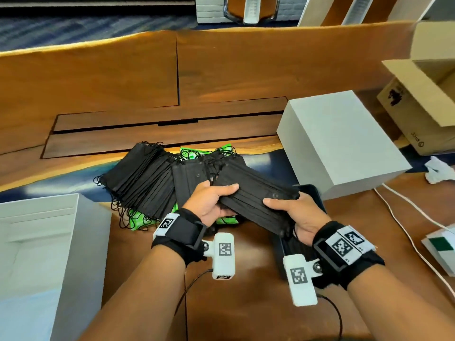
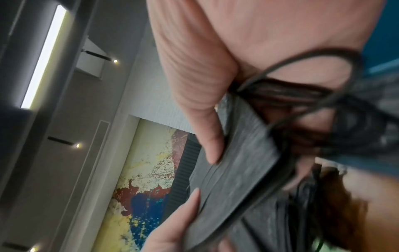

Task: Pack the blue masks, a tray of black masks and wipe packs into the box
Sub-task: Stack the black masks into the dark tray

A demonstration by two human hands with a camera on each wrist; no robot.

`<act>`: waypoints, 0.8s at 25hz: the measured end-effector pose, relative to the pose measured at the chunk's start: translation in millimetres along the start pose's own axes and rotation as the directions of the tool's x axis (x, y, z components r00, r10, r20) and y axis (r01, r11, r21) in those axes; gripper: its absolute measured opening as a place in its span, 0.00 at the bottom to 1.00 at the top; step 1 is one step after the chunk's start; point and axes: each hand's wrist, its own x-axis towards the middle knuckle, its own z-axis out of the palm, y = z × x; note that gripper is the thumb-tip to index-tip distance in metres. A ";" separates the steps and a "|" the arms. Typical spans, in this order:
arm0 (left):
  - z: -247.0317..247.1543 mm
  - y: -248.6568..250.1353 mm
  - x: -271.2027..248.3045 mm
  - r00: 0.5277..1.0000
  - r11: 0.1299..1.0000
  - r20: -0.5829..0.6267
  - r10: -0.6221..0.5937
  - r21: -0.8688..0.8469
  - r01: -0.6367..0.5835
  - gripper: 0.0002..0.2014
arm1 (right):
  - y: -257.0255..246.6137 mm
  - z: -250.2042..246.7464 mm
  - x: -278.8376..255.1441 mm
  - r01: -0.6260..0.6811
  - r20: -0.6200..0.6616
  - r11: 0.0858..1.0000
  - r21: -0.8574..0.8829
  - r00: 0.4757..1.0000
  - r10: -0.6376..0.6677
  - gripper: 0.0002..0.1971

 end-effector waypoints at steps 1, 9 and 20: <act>4.5 1.9 3.3 1.000 0.999 0.009 0.006 0.052 -0.007 0.23 | -2.8 -7.9 -3.6 0.000 0.034 0.998 -0.055 0.999 0.002 0.17; 78.6 -9.9 14.2 0.994 0.895 0.104 -0.022 0.445 -0.026 0.16 | -2.0 -66.1 -9.1 0.042 0.059 0.899 -0.436 0.998 -0.018 0.09; 98.9 -51.0 33.6 0.906 0.294 0.190 0.377 0.903 -0.312 0.14 | 28.6 -93.6 2.5 0.075 -0.032 0.668 -0.741 0.989 -0.146 0.22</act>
